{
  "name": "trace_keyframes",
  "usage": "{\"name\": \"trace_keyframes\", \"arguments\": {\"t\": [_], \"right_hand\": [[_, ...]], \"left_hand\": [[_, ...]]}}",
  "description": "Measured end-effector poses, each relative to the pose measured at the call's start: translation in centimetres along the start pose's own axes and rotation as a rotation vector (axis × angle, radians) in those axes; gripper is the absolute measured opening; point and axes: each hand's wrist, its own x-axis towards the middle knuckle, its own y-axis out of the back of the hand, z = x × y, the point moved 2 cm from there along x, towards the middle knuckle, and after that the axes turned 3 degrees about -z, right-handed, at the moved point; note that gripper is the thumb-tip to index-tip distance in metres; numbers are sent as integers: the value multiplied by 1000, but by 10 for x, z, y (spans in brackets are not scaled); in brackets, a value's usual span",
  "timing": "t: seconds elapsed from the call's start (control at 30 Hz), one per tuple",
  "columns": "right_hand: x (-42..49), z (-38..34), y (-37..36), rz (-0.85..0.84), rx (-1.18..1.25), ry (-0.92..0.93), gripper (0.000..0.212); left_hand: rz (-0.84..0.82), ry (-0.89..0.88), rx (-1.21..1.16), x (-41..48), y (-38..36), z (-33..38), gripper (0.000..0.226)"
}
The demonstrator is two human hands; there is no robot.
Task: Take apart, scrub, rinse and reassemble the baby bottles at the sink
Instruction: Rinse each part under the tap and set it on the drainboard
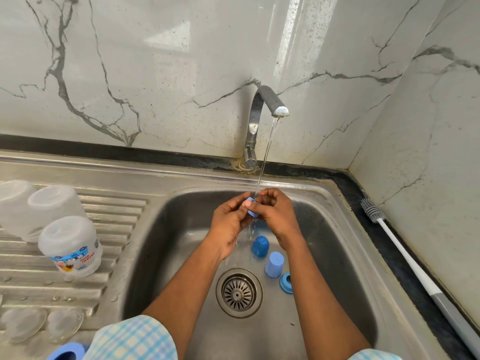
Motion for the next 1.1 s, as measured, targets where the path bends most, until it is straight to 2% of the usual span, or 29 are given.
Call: {"name": "trace_keyframes", "arguments": {"t": [0.1,0.2,0.37,0.5,0.63,0.77,0.87,0.97,1.1], "right_hand": [[-1,0,-4,-49,104,-15,26],[-2,-2,-7,-61,116,4,21],[0,-4,-3,67,6,75,10],[2,-3,-3,129,-75,99,5],[4,2,-3,143,-65,59,15],[3,-2,-3,105,-23,61,7],[3,-3,-5,76,-25,55,13],[5,-2,-3,112,-9,28,4],[5,0,5,200,38,20,8]], "left_hand": [[21,-58,156,1,2,-1,32],[-9,-76,287,-2,2,-1,23],[-90,-197,405,-7,-3,2,36],[-69,-267,467,-6,-1,5,41],[-37,-249,393,-6,2,9,41],[-33,-231,345,-7,3,10,45],[-24,-211,314,-7,4,12,46],[-9,-170,292,-5,8,13,48],[-20,-96,233,-5,8,14,47]]}}
